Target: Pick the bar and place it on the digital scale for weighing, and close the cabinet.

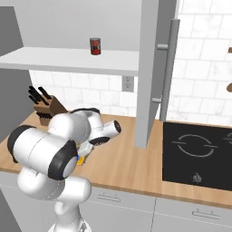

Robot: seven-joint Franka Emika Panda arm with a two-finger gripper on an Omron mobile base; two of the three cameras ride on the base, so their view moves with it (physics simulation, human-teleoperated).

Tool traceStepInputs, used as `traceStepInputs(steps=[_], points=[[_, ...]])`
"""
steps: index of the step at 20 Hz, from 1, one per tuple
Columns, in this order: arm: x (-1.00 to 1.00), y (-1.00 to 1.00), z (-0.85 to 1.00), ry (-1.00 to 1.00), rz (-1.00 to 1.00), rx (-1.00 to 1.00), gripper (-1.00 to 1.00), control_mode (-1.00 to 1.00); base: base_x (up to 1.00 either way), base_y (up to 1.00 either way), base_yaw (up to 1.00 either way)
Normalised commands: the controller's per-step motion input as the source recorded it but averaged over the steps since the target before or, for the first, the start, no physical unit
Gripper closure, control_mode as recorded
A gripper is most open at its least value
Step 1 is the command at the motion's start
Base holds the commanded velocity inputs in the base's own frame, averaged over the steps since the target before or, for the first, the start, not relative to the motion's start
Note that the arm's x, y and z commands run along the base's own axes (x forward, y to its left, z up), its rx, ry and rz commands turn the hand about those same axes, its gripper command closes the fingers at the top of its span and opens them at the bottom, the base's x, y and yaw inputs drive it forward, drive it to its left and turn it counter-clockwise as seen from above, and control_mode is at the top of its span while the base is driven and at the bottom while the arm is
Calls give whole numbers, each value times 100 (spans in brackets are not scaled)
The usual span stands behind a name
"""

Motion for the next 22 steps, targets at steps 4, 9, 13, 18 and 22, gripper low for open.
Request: traceStepInputs(steps=[4,9,13,18,22], points=[[0,-4,0,-7,0,0,-100,-100,0,0,0],[-18,0,0,-7,0,0,-100,-100,0,0,0],[-51,-3,23,-28,0,1,-100,-100,0,0,0],[-82,-27,25,-47,0,10,-100,-100,0,0,0],[-76,-62,11,-52,0,28,-100,-100,0,0,0]])
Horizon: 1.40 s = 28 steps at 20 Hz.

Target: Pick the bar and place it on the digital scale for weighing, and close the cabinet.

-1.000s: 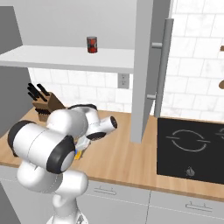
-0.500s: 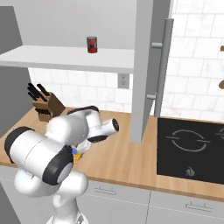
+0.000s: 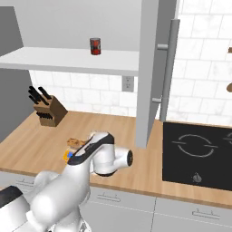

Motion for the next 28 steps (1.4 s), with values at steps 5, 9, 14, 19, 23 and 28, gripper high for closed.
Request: traceStepInputs(steps=[5,9,14,19,23,28], points=[[-57,-88,70,-57,-6,27,-100,-100,0,0,0],[-38,-90,95,-51,-7,22,-100,-100,0,0,0],[-9,-79,81,-25,-8,22,-100,-100,0,0,0],[0,-94,60,-11,-1,27,-100,-100,0,0,0],[-1,-98,7,-27,0,41,-100,-100,0,0,0],[-8,-92,25,-9,0,23,-100,-100,0,0,0]])
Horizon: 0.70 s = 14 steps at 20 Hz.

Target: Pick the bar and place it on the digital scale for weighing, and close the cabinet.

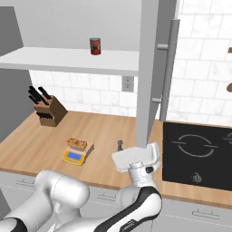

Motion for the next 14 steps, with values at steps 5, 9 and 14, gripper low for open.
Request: traceStepInputs(steps=[5,9,14], points=[[0,-80,41,5,0,12,-100,-100,0,0,0],[0,-89,27,8,0,14,-100,-100,0,0,0],[0,-83,25,1,1,14,-100,-100,0,0,0]])
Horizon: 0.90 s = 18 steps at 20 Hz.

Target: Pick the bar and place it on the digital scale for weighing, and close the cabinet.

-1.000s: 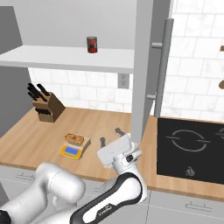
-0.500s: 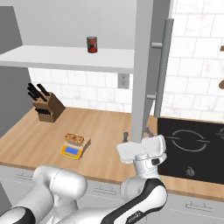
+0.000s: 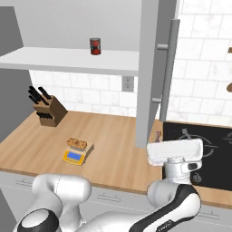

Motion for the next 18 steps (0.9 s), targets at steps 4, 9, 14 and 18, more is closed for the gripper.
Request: traceStepInputs(steps=[4,9,14,18], points=[[0,-68,40,0,4,12,-100,-100,0,0,0],[0,-7,66,-4,7,1,-100,-100,0,0,0],[-12,39,90,-7,15,-11,-100,-100,0,0,0],[-15,90,93,-12,19,-25,-100,-100,0,0,0]])
